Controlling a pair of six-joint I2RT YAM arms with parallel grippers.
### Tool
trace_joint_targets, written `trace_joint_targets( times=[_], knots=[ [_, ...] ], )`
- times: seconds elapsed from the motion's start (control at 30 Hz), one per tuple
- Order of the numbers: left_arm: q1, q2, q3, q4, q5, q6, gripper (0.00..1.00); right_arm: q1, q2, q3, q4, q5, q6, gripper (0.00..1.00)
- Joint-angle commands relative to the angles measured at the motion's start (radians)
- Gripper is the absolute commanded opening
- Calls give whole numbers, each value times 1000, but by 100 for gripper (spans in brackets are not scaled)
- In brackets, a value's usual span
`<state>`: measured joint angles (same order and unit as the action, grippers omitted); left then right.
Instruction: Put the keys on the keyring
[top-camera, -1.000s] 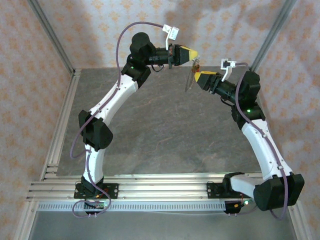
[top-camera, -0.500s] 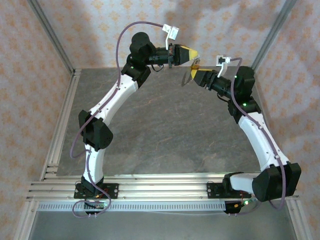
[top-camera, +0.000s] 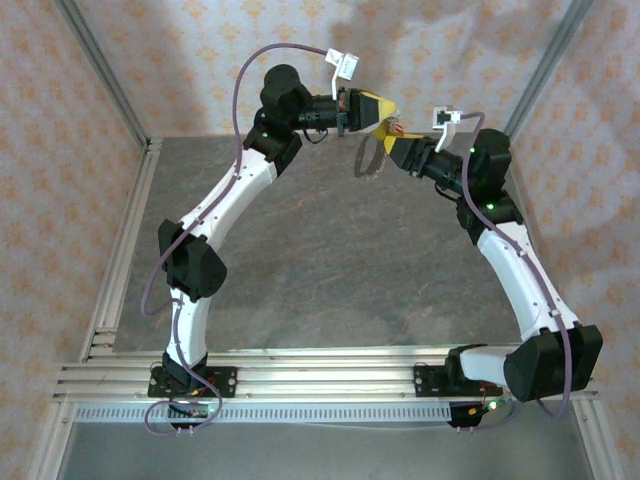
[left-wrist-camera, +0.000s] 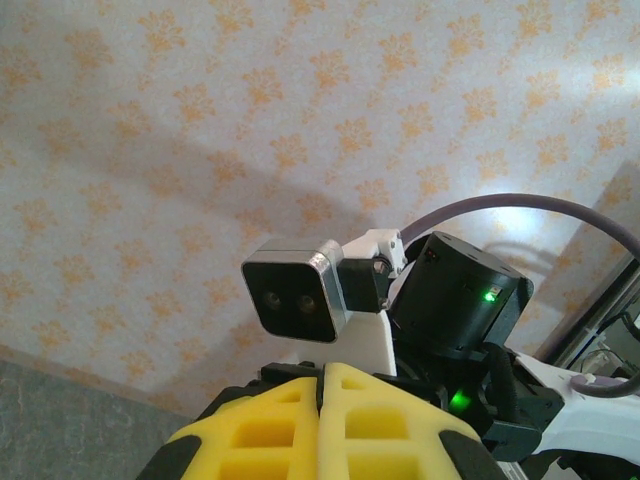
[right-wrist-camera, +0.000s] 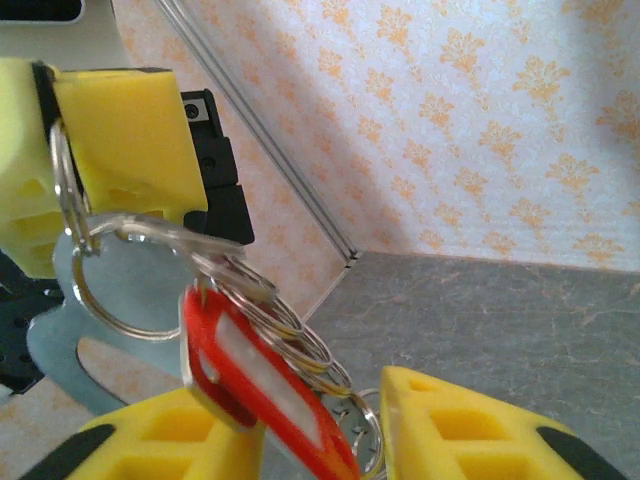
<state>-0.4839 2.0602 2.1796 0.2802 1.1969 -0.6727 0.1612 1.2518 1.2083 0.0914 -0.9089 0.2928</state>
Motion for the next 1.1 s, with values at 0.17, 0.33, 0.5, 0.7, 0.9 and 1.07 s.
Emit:
trace_joint_targets(
  times=[0.17,0.33,0.5,0.7,0.9,1.07],
  knots=[
    [-1,12,40,15,-7,15,0,7,-63,-4,-11,-2,-35,25],
    [0,12,39,11,-10,16,0,6,-63,-10,-34,-3,-46,22],
    [0,16,44,13,-11,13,0,7,-94,-17,-36,14,-46,38],
    [0,21,54,17,-11,5,0,6,-84,1,-20,19,-33,40],
    [-1,29,65,13,-11,4,0,7,-74,17,-10,15,-22,23],
    [-1,28,63,13,-11,4,0,6,-74,18,-10,7,-24,3]
  ],
)
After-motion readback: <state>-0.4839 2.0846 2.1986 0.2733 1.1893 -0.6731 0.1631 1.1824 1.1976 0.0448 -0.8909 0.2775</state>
